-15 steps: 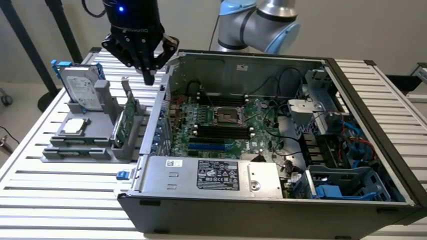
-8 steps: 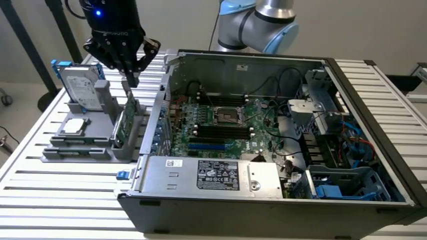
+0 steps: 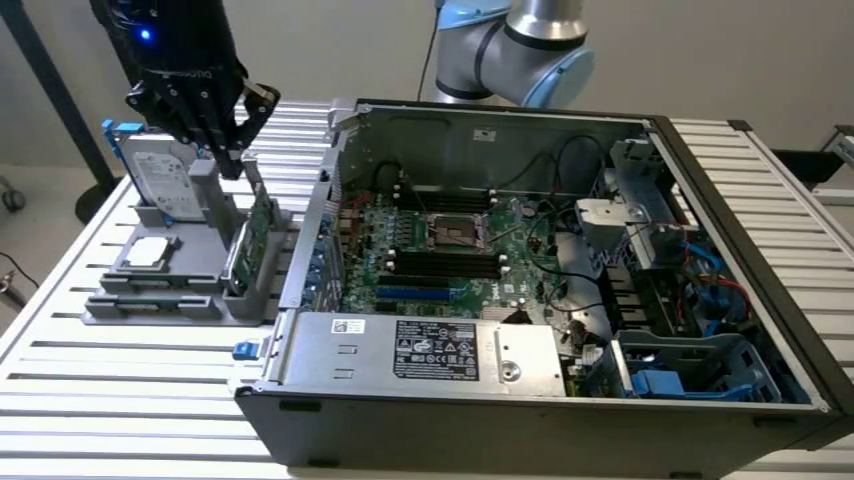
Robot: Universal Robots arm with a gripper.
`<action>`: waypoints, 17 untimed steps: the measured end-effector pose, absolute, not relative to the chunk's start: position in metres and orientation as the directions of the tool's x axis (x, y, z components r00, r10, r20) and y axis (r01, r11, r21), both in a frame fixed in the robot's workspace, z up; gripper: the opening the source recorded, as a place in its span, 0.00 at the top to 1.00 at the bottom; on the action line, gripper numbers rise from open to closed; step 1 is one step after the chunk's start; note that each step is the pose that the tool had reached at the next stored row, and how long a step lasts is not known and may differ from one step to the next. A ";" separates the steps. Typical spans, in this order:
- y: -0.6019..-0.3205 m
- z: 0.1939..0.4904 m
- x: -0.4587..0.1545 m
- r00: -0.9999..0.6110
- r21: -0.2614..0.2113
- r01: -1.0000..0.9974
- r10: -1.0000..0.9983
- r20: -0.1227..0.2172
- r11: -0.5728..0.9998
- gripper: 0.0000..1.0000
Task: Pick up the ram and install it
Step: 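Reach for the ram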
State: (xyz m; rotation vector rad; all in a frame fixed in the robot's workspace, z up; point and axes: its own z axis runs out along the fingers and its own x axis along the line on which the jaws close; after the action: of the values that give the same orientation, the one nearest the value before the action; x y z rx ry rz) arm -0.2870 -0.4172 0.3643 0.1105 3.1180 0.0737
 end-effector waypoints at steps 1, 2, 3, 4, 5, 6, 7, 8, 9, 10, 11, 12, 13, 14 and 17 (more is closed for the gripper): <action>-0.417 0.363 -0.292 -0.997 0.048 0.070 0.071 -0.019 0.996 0.89; -0.417 0.363 -0.296 -0.997 0.048 0.070 0.071 -0.019 0.996 0.89; -0.417 0.362 -0.301 -0.997 0.047 0.070 0.071 -0.019 0.996 0.89; -0.417 0.361 -0.305 -0.997 0.047 0.070 0.071 -0.019 0.996 0.89; -0.417 0.360 -0.310 -0.997 0.047 0.070 0.071 -0.019 0.996 0.89; -0.417 0.359 -0.314 -0.997 0.047 0.070 0.071 -0.019 0.996 0.89; -0.417 0.358 -0.319 -0.997 0.047 0.070 0.071 -0.019 0.996 0.89; -0.417 0.357 -0.323 -0.997 0.047 0.070 0.071 -0.019 0.996 0.89; -0.417 0.356 -0.328 -0.997 0.047 0.070 0.071 -0.019 0.996 0.89; -0.417 0.354 -0.332 -0.997 0.047 0.070 0.071 -0.019 0.996 0.89; -0.417 0.353 -0.337 -0.997 0.047 0.070 0.071 -0.019 0.996 0.89; -0.417 0.352 -0.341 -0.997 0.047 0.070 0.071 -0.019 0.996 0.89; -0.417 0.351 -0.346 -0.997 0.047 0.070 0.071 -0.019 0.996 0.89; -0.417 0.350 -0.351 -0.997 0.047 0.070 0.071 -0.019 0.996 0.89; -0.417 0.347 -0.364 -0.997 0.047 0.070 0.071 -0.019 0.996 0.89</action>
State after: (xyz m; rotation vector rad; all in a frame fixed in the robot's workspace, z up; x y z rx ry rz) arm -0.3640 -0.4172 0.3465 0.1104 3.1180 0.0722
